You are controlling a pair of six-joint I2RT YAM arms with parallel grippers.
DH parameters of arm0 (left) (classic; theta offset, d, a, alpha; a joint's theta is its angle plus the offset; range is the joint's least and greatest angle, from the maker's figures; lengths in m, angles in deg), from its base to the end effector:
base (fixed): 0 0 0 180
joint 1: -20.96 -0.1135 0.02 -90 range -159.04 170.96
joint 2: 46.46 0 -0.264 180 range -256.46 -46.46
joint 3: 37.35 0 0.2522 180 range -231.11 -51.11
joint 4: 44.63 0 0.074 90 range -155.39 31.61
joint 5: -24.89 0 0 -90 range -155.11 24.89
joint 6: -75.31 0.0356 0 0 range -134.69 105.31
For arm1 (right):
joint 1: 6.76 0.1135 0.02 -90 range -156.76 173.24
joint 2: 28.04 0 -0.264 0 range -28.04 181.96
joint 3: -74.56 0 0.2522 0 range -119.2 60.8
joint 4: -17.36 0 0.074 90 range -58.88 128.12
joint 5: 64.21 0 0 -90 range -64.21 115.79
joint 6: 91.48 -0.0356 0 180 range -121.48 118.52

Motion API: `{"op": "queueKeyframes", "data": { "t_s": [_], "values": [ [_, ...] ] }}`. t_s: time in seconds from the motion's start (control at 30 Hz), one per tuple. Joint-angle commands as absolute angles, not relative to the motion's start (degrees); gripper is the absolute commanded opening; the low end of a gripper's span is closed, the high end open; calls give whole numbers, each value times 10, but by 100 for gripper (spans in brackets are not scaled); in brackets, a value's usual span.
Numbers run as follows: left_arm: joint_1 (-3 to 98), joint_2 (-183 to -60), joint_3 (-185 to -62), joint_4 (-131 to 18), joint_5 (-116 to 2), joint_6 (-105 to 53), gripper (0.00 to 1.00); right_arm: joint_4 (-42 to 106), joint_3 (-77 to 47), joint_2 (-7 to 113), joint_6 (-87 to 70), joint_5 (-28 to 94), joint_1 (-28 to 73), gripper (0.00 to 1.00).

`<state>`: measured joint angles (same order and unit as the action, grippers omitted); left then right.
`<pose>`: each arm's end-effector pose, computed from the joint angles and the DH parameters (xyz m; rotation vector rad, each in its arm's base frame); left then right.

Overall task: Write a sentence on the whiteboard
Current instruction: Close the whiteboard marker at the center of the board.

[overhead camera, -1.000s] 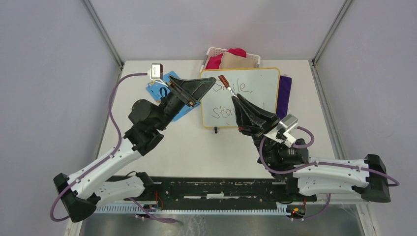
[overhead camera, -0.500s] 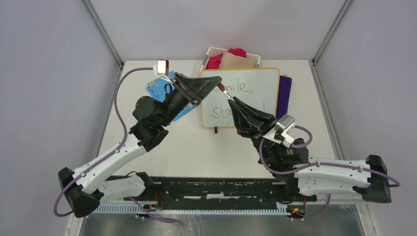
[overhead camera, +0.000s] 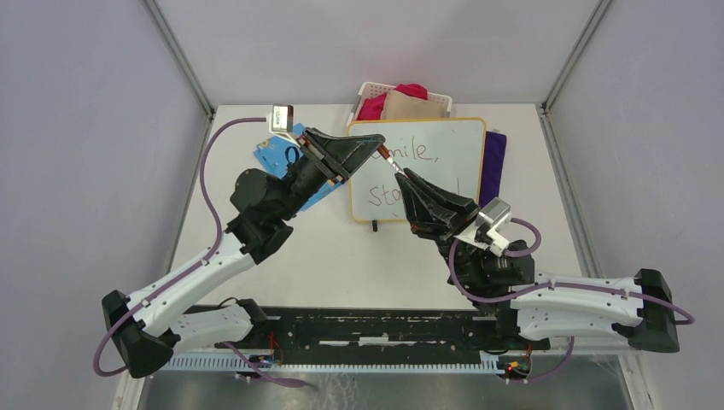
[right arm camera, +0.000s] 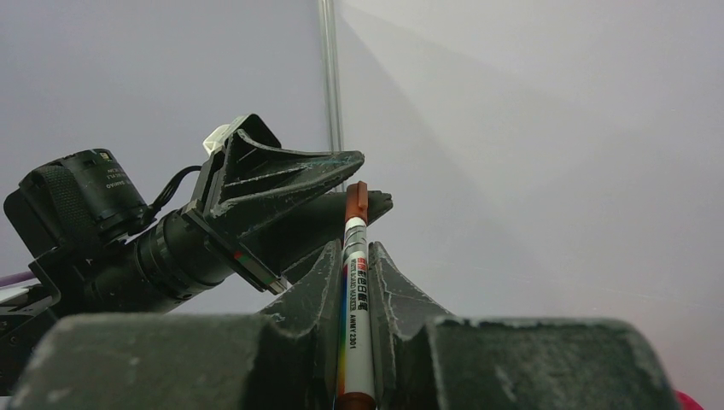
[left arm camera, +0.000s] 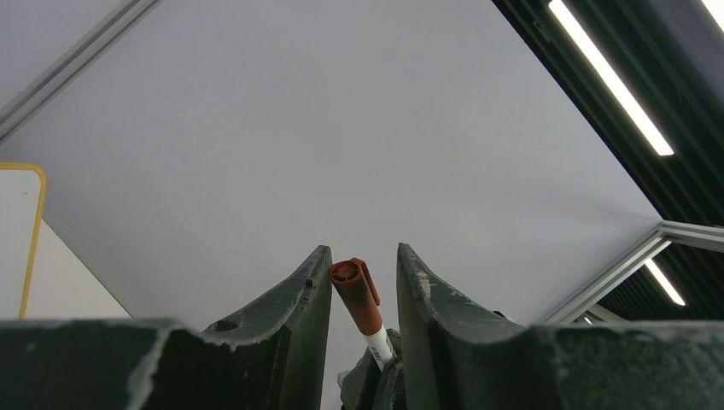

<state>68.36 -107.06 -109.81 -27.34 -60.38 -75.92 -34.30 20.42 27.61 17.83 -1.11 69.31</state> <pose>0.1554 -0.1734 0.4487 -0.0623 1.2329 -1.7327 0.0616 0.1814 0.4060 -0.2068 0.8129 0.7707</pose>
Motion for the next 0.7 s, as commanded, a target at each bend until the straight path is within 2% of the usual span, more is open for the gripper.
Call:
{"op": "queueKeyframes", "data": {
  "t_s": [0.0, 0.3, 0.47, 0.67],
  "values": [
    [686, -1064, -1099, -238, -589, -754, 39, -358, 200, 275, 176, -10, 693, 0],
    [686, -1064, -1091, -234, -583, -759, 26, -358, 202, 277, 182, -18, 693, 0],
    [686, -1072, -1091, -225, -563, -762, 3, -362, 199, 281, 184, -26, 692, 0],
    [687, -1081, -1086, -219, -537, -771, 2, -369, 197, 288, 189, -32, 693, 0]
  ]
}}
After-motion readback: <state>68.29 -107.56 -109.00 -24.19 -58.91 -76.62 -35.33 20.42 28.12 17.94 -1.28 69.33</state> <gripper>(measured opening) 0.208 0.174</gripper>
